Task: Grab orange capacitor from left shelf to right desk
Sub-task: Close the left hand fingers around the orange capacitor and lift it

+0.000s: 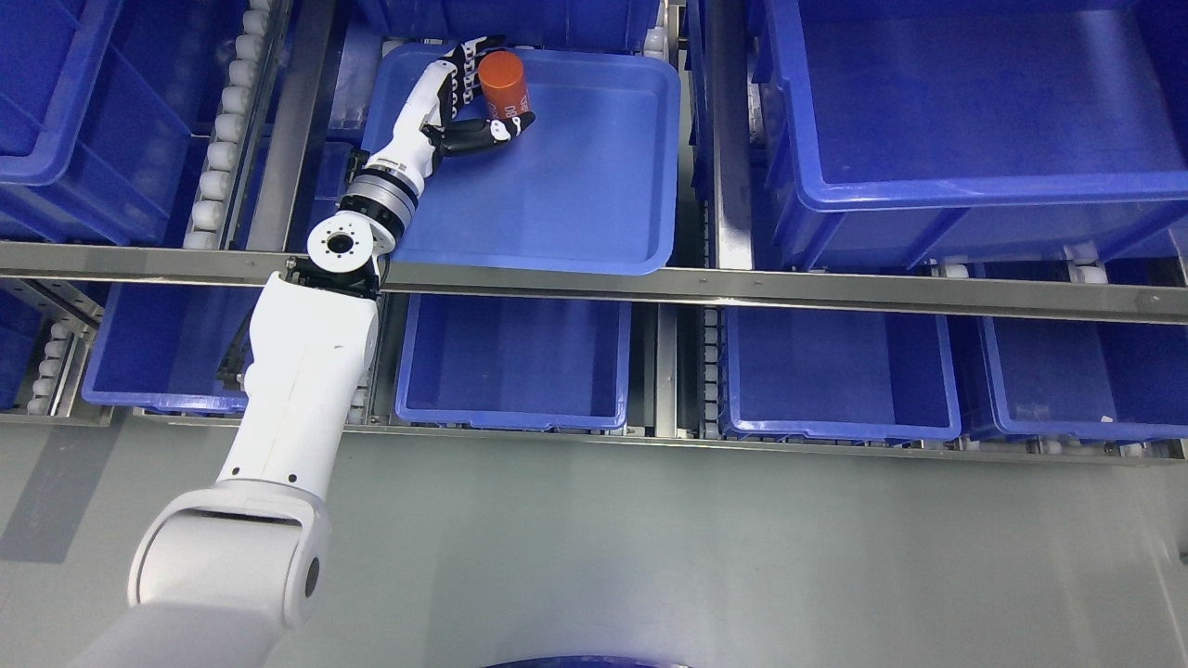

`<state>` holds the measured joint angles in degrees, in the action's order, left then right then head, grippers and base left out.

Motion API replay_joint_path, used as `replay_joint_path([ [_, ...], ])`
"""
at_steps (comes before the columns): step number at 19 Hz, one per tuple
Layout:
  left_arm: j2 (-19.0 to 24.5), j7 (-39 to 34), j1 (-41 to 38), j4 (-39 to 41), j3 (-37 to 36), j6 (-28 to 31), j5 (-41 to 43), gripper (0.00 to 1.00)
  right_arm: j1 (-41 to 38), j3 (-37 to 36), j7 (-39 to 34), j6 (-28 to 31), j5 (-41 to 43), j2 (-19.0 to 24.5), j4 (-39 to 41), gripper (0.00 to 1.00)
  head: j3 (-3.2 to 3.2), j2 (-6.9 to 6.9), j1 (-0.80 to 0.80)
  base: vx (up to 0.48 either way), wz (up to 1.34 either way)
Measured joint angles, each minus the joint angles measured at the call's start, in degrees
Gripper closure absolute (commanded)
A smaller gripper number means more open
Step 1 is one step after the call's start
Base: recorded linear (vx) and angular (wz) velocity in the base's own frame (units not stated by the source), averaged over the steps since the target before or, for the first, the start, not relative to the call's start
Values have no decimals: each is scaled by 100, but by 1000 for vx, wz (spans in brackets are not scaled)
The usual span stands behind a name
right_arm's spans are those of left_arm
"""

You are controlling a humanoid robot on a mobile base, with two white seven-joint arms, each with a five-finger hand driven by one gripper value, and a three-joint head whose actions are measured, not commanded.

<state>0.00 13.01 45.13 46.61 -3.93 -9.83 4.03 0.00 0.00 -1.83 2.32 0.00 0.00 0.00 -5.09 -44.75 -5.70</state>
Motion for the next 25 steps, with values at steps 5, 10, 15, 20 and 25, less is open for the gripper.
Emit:
replay_joint_path([
  [5,0,5,144,-199,-139,0,-88,30,0,0,1,-1,0,0,0,0,0,0,0,0,0],
  [10,0,5,219,-353,-258,-55,-261,62,0,0,1,-2,0,0,0,0,0,0,0,0,0],
  [15,0,5,244,-450,-279,-242,-346,85,0,0,1,-1,0,0,0,0,0,0,0,0,0],
  [20,0,12,225,-513,-190,-568,-503,100,0,0,1,-1,0,0,0,0,0,0,0,0,0],
  [25,0,105,165,-314,12,-723,-799,100,0,0,1,-2,0,0,0,0,0,0,0,0,0],
])
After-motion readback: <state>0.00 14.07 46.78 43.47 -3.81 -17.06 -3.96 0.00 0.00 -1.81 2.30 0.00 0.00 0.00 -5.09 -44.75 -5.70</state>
